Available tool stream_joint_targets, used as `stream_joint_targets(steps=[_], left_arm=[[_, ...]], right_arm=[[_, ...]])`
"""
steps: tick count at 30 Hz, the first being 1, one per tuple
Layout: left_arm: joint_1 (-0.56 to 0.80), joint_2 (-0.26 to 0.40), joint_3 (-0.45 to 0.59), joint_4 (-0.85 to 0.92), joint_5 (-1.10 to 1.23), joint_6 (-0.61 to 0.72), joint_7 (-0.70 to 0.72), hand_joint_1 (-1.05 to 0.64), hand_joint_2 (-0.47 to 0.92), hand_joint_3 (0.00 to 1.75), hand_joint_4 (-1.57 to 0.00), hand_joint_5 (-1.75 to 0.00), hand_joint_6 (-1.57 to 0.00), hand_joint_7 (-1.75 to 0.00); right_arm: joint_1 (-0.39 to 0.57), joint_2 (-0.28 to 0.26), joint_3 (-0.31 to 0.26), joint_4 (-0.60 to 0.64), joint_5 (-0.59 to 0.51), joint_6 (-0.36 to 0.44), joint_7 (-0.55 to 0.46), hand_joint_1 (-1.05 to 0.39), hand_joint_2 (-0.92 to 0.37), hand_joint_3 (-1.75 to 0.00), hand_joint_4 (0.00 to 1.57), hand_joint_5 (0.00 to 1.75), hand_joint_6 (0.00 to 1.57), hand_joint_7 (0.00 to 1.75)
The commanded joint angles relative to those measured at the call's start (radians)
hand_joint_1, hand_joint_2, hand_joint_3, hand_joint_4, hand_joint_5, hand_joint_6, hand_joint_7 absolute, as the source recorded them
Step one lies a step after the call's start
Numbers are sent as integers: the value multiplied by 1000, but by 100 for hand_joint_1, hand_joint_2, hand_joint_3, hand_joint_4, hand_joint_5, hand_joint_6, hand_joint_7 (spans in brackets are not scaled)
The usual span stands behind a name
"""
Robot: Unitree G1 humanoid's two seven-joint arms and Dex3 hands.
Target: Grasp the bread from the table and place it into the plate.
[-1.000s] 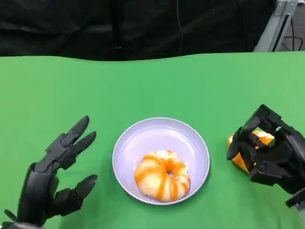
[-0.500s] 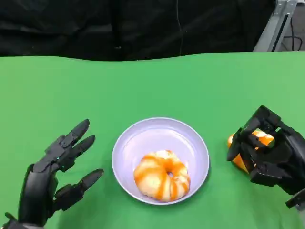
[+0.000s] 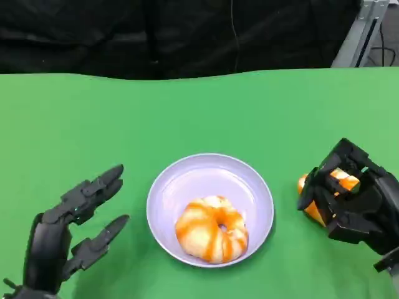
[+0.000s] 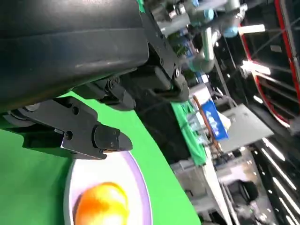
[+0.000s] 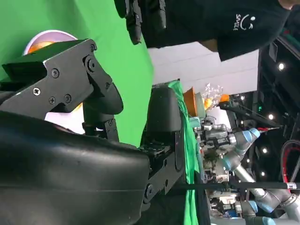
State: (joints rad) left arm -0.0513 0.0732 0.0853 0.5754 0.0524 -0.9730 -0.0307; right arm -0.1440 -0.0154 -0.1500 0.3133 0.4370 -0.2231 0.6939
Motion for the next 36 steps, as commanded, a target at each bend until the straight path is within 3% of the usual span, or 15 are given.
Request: stream_joint_targets(steps=[1,5,7,9,11,24,36], left_arm=[[-10,9,21,23,36,-23,51,5,92,42,-103,-12,-113,-11],[-18,8,16,35,20,-29,46,2,92,44,-121,-22,-128,-18],[-18,7,13,37,8,-31,37,3,92,43,-104,-66,-118,-44],[-16,6,10,35,-5,-30,29,3,92,43,-94,-96,-108,-69],[-15,5,8,32,-16,-29,22,2,92,43,-92,-107,-104,-82],[-6,6,-5,6,-83,-22,-35,-2,92,46,-80,-145,-91,-110],[1,0,-1,-6,-106,-33,-73,-3,91,51,-75,-151,-85,-116]], right_arm=[[-8,-18,-14,-4,16,-4,2,10,-60,-126,51,175,32,169],[-10,-17,-15,3,17,-11,8,9,-60,-126,51,175,32,169],[-10,-17,-16,2,22,-6,10,9,-60,-126,51,175,32,169],[-9,-17,-16,-1,21,-3,7,10,-60,-126,51,175,32,169],[-8,-17,-16,-1,20,-3,6,11,-60,-127,51,175,32,169],[-15,-15,-16,12,16,-11,5,8,-59,-126,51,175,33,168],[-14,-16,-20,14,26,-12,9,9,-59,-124,52,175,35,168]])
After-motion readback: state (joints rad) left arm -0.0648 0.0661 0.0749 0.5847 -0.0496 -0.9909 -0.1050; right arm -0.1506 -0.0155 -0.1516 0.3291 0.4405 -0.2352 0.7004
